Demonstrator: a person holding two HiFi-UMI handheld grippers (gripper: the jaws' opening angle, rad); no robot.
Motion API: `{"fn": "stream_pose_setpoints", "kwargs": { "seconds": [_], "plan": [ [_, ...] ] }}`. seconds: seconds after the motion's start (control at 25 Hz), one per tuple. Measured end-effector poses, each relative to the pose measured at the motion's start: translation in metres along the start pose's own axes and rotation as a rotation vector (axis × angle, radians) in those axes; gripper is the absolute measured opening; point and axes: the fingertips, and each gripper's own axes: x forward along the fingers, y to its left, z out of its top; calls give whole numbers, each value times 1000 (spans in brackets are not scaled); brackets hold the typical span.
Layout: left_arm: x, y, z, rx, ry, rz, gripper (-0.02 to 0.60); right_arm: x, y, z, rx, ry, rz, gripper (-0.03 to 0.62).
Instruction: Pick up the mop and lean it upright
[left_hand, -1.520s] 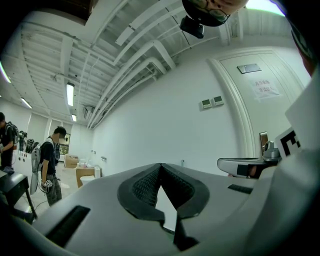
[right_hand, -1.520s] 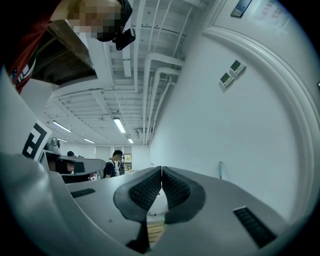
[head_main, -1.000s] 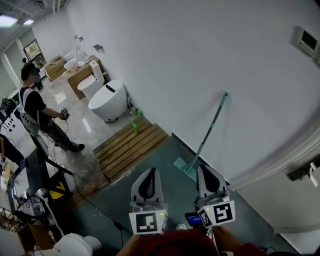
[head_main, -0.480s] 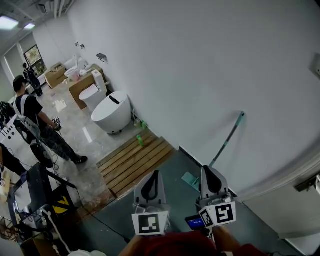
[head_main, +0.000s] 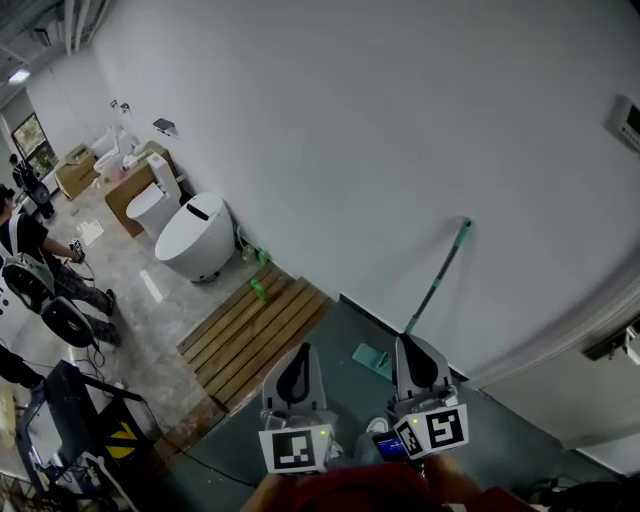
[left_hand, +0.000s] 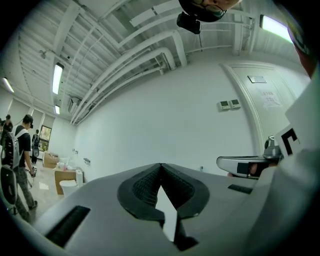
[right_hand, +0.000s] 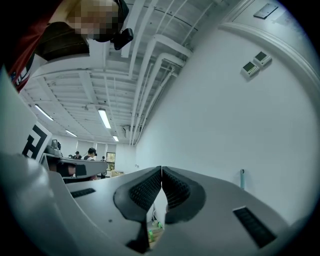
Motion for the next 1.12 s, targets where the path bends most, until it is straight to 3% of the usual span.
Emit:
{"fn": "stream_pose_setpoints", "kwargs": {
  "seconds": [0.64,1.12],
  "plan": [
    [81,-34,-21,-9,29,-76,14,31,-77,-13,4,13,-85,18],
    [157,-132,-35,2,54,-224,14,8,-191,-9,-2,0,-245,18]
  ]
}}
